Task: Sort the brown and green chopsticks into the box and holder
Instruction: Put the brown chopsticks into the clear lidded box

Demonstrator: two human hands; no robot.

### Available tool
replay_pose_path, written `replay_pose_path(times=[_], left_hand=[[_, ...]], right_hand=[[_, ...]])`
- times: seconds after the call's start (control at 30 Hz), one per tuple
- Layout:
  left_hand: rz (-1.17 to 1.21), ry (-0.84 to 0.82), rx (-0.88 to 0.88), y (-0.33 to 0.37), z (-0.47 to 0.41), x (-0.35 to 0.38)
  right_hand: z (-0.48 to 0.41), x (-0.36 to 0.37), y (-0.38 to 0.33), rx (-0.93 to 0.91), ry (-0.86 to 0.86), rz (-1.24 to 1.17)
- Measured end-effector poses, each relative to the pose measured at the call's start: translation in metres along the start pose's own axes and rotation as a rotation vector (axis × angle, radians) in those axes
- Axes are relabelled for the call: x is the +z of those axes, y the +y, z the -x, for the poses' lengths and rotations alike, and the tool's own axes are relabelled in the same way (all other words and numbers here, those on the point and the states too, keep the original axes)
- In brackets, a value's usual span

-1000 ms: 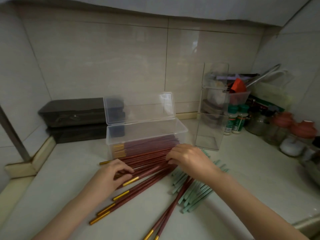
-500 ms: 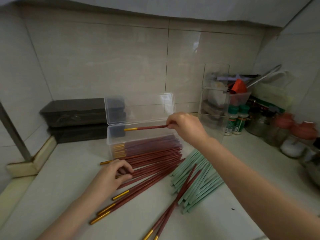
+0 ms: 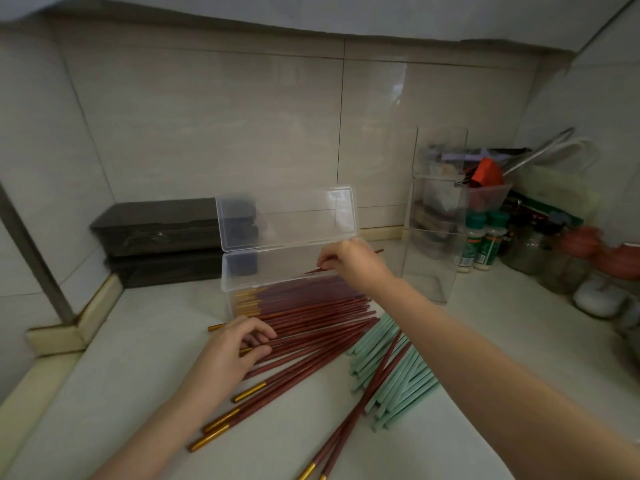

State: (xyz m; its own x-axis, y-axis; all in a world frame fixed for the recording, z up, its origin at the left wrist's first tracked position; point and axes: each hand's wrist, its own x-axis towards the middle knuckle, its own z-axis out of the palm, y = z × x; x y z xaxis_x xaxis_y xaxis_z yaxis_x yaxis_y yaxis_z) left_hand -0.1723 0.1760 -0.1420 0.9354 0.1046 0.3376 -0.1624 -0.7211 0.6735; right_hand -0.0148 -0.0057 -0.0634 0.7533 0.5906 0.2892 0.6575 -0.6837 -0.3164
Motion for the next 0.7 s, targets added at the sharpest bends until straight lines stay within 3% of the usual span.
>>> replay_pose_path(times=[0.13, 0.33, 0.4, 0.57, 0.7], left_hand=[[0.019, 0.019, 0.006, 0.003, 0.001, 0.0], [0.067, 0.062, -0.002, 0.011, 0.002, -0.007], [0.086, 0.085, -0.015, 0.013, 0.002, -0.01], [0.077, 0.144, -0.014, 0.026, -0.005, -0.023], [0.048, 0.175, 0.038, 0.042, -0.033, -0.041]], right_hand=[[0.012, 0.002, 0.004, 0.027, 0.136, -0.279], [0.059, 0.005, 0.005, -0.131, 0.423, -0.321], [0.079, 0.01, 0.006, -0.137, 0.381, -0.328], [0.112, 0.023, 0.007, -0.177, 0.048, -0.285], [0.112, 0.029, 0.002, -0.246, -0.096, -0.154]])
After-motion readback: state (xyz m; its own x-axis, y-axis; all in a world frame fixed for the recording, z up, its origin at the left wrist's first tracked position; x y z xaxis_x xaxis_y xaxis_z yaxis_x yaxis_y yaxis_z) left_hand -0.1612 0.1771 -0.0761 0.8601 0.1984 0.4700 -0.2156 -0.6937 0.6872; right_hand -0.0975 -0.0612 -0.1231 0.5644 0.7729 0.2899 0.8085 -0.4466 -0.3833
